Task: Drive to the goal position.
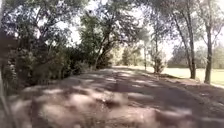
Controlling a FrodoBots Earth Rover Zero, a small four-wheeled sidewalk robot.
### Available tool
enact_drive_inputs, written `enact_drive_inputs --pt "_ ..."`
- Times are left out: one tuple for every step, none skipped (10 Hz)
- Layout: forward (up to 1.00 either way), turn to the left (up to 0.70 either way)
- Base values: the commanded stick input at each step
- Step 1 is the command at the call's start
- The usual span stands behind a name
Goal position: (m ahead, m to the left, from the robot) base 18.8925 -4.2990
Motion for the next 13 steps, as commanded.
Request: enact_drive_inputs --pt "0.70 0.00" --pt "0.70 0.00" --pt "0.70 0.00" --pt "0.70 0.00" --pt "0.70 0.00" --pt "0.70 0.00" --pt "0.70 0.00" --pt "0.70 0.00" --pt "0.70 0.00" --pt "0.70 0.00" --pt "0.70 0.00" --pt "0.70 0.00" --pt "0.70 0.00"
